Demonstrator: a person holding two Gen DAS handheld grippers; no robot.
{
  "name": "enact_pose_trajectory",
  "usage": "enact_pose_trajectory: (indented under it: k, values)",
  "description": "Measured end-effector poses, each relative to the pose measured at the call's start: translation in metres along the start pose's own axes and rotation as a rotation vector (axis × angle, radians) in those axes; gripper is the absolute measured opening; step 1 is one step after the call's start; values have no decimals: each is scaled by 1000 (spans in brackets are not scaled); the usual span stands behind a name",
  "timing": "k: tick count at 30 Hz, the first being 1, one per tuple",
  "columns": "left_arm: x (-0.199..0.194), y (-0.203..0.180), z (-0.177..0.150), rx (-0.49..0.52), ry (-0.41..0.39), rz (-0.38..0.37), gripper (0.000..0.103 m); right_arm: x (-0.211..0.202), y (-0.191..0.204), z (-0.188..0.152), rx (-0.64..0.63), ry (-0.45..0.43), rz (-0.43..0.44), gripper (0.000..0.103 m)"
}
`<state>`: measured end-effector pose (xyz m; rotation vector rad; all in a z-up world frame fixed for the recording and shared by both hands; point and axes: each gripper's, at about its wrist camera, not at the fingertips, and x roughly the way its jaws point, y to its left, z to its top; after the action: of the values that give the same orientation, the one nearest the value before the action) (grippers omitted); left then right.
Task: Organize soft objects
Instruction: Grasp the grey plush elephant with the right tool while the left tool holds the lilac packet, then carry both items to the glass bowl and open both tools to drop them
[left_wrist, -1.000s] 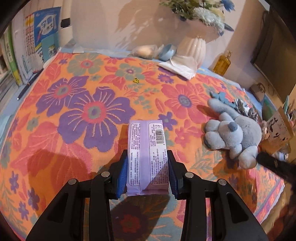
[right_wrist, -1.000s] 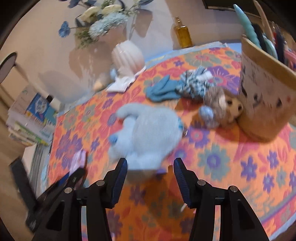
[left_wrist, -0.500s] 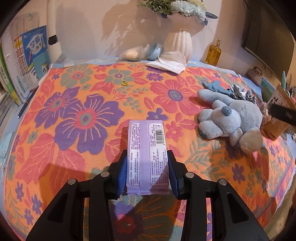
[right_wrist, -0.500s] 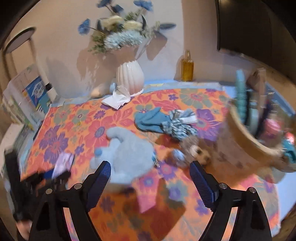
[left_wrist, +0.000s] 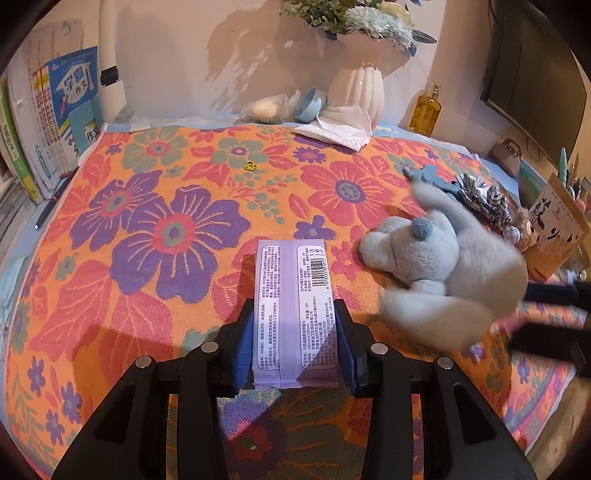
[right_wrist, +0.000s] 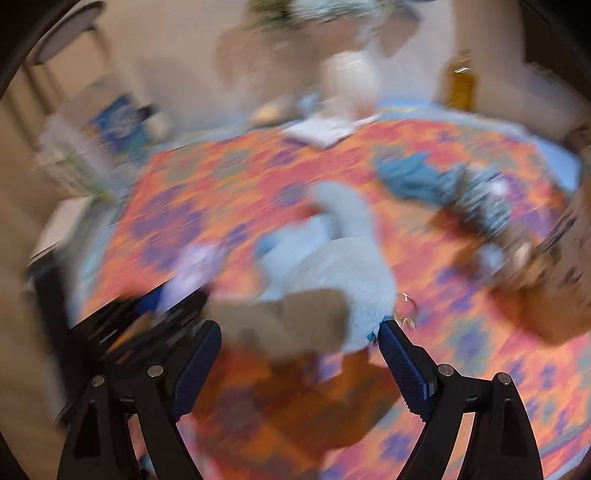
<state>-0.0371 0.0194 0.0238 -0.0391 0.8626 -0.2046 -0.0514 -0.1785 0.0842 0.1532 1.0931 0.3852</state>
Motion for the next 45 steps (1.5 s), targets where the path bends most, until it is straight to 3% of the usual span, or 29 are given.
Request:
enact_pose_trajectory:
  k: [2, 5, 7, 11, 16, 20, 22, 23, 24, 29, 33, 37, 41, 42, 45]
  values:
    - [0, 1, 0, -6, -1, -7, 36, -9, 5, -9, -26, -15, -16, 86]
    - [0, 1, 0, -7, -1, -9, 36, -21, 6, -13, -92, -89, -250, 86]
    - [0, 2, 0, -8, -2, -15, 36, -17, 3, -8, -104, -81, -296, 86]
    - [0, 3, 1, -18, -2, -22, 36, 1, -7, 4, -50, -55, -198, 86]
    - [1, 1, 1, -5, -3, -2, 36, 34, -13, 18, -44, -126, -195, 86]
    - [2, -4, 1, 22, 2, 10, 36, 58, -21, 18, -17, -111, -89, 86]
    - [3, -3, 1, 17, 2, 9, 36, 52, -14, 16, -59, -140, -109, 82]
    - [3, -3, 1, 15, 1, 8, 36, 52, -12, 15, -74, -148, -112, 69]
    - [3, -2, 2, 12, 0, 6, 36, 53, -7, 13, -97, -144, -98, 66]
    - [1, -4, 1, 19, -13, 8, 36, 45, 4, 3, -141, -188, -158, 61]
    - [-6, -10, -1, 40, -53, 65, 36, 29, -12, -9, -37, -179, -102, 61]
    - [-18, -25, -3, 92, -107, 108, 36, 4, -32, -31, 53, -181, -111, 61]
    - [-39, -51, -9, 62, -168, 55, 36, 0, -66, -52, 251, -33, -14, 61]
    - [-44, -61, -10, 61, -177, 30, 36, -7, -70, -58, 264, -47, 8, 61]
    - [-57, -87, -9, 84, -188, -43, 36, -34, -80, -72, 272, -85, -59, 61]
